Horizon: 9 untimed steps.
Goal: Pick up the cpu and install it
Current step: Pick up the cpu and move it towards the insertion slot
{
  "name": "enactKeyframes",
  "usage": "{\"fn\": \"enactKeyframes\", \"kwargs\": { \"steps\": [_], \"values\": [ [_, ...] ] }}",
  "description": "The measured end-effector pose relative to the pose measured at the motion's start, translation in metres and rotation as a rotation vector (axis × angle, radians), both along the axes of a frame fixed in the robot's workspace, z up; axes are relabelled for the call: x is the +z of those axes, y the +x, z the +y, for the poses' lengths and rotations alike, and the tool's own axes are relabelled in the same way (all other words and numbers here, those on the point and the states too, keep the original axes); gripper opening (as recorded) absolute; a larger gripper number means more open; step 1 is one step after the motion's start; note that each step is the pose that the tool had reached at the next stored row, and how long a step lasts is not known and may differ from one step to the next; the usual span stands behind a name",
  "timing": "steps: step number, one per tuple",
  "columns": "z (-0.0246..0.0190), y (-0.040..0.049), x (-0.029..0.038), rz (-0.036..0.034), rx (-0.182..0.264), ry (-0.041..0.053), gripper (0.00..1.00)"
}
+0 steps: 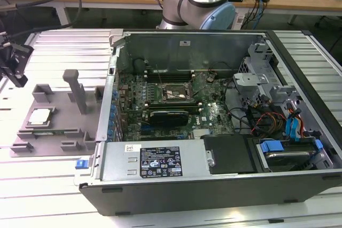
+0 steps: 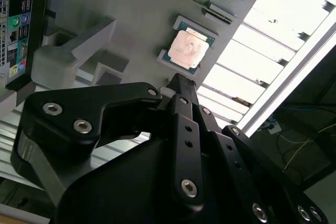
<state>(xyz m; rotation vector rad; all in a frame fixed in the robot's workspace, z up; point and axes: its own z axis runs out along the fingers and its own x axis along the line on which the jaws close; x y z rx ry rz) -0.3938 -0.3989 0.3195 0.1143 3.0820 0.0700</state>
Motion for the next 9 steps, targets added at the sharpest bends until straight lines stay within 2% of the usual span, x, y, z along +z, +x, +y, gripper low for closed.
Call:
{"fn": "enactKeyframes", "kwargs": {
  "steps": [9],
  "values": [
    [0.0, -0.0031, -0.0062, 0.0, 0.0, 0.0, 0.11]
  ]
}}
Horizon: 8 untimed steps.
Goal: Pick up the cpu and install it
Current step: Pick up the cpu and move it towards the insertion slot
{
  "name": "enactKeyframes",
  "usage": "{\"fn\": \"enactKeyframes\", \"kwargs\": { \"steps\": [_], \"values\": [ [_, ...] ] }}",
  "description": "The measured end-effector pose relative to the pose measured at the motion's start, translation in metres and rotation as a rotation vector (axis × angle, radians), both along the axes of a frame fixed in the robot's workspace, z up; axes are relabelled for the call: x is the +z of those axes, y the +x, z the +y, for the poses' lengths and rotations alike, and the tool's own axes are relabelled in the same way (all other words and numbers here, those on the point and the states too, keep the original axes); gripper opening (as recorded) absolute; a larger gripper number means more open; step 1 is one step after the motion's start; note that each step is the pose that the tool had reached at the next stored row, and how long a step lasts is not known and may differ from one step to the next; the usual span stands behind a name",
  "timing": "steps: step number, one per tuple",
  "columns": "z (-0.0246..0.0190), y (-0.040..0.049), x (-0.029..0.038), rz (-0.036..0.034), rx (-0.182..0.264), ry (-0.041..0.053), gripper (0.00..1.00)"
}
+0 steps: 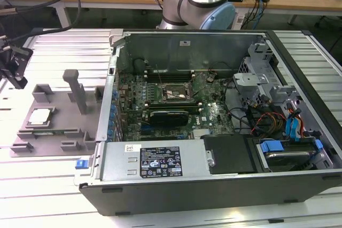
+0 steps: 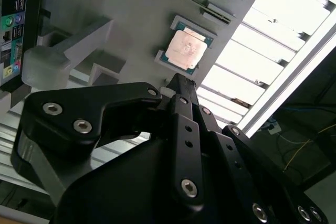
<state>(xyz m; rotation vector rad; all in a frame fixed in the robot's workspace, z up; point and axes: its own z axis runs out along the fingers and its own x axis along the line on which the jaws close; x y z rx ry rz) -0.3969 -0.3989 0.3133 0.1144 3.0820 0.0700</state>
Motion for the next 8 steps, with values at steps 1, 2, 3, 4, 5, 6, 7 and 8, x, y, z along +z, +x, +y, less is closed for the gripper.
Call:
{"fn": "enactKeyframes", "kwargs": {
  "steps": [1, 2, 3, 4, 5, 6, 7, 8],
  "values": [
    [0.0, -0.0002, -0.0005, 0.0, 0.0, 0.0, 0.11],
    [0.0, -0.0004, -0.0009, 0.0, 0.0, 0.0, 0.11],
    [0.0, -0.0008, -0.0018, 0.0, 0.0, 0.0, 0.11],
    [0.0, -0.0014, -0.0033, 0.0, 0.0, 0.0, 0.11],
    [0.0, -0.0017, -0.004, 0.0, 0.0, 0.0, 0.11],
    [0.0, -0.0022, -0.0052, -0.0001, 0.0, 0.0, 0.11],
    [0.0, -0.0025, -0.006, 0.0, 0.0, 0.0, 0.11],
    [0.0, -0.0029, -0.007, -0.0001, 0.0, 0.0, 0.11]
  ]
}}
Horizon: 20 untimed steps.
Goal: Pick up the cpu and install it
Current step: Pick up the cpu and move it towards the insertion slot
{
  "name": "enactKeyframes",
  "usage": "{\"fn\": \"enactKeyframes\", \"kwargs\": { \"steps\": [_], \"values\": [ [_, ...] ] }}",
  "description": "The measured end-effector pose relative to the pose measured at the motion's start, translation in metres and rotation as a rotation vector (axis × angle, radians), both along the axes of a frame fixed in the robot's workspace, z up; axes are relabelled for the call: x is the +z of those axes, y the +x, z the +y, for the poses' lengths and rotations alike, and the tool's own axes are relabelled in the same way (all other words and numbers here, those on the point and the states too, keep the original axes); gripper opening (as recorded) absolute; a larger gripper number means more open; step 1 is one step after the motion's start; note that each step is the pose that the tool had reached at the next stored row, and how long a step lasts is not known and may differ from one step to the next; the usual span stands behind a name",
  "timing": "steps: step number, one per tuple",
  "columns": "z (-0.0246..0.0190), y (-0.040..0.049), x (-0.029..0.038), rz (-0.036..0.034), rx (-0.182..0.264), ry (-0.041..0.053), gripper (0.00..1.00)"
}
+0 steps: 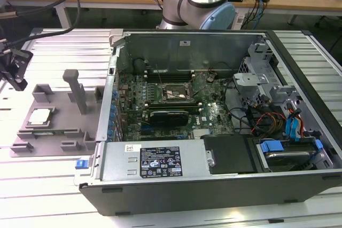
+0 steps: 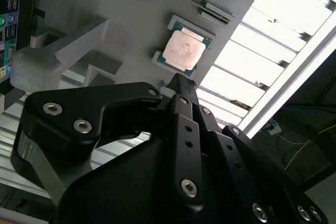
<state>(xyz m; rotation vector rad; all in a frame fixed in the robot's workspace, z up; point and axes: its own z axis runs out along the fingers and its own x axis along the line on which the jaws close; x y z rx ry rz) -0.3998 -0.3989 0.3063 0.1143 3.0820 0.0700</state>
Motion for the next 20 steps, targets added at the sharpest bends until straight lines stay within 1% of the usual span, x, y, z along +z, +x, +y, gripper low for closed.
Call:
{"fn": "enactKeyframes", "kwargs": {
  "steps": [7, 10, 12, 14, 18, 20],
  "values": [
    [0.0, -0.0013, -0.0046, -0.0001, 0.0, 0.0, 0.11],
    [0.0, -0.0024, -0.0082, -0.0001, 0.0, 0.0, 0.11],
    [0.0, -0.003, -0.0119, 0.0, 0.0, 0.0, 0.11],
    [0.0, -0.0031, -0.0181, 0.0, 0.0, 0.0, 0.11],
    [0.0, -0.0031, -0.0245, 0.0001, 0.0, 0.0, 0.11],
    [0.0001, -0.0031, -0.0265, 0.0, 0.0, 0.0, 0.11]
  ]
}}
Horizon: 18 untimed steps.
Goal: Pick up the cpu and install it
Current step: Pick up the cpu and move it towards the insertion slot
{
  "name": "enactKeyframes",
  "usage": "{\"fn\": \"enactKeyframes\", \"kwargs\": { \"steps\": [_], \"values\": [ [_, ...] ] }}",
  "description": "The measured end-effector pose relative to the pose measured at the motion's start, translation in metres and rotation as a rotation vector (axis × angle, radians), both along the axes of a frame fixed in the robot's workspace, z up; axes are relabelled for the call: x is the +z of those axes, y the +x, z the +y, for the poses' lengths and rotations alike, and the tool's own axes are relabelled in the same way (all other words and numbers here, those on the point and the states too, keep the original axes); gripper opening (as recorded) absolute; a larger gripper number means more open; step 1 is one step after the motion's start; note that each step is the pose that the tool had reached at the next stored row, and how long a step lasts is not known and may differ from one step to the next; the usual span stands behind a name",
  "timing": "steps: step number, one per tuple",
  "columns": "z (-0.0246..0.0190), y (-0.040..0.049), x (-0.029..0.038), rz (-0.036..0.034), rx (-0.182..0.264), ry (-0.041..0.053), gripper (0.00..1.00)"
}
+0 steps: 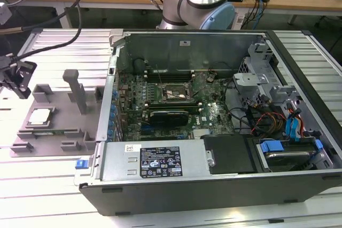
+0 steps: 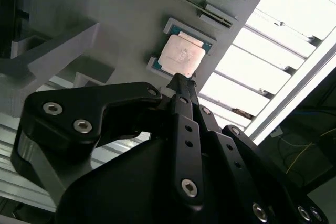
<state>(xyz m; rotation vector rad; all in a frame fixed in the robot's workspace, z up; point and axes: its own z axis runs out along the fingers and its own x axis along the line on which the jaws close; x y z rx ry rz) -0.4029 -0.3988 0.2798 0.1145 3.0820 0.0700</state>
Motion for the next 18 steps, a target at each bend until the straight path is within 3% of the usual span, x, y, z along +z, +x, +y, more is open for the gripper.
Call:
{"fn": "enactKeyframes", "kwargs": {
  "steps": [5, 13, 18],
  "values": [
    [0.0001, 0.0, -0.0069, 0.0, 0.0, 0.0, 0.11],
    [0.0001, -0.0001, -0.0254, 0.0001, 0.004, -0.0001, 0.11],
    [0.0001, -0.0002, -0.0403, -0.0001, 0.02, 0.0, 0.11]
  ]
}}
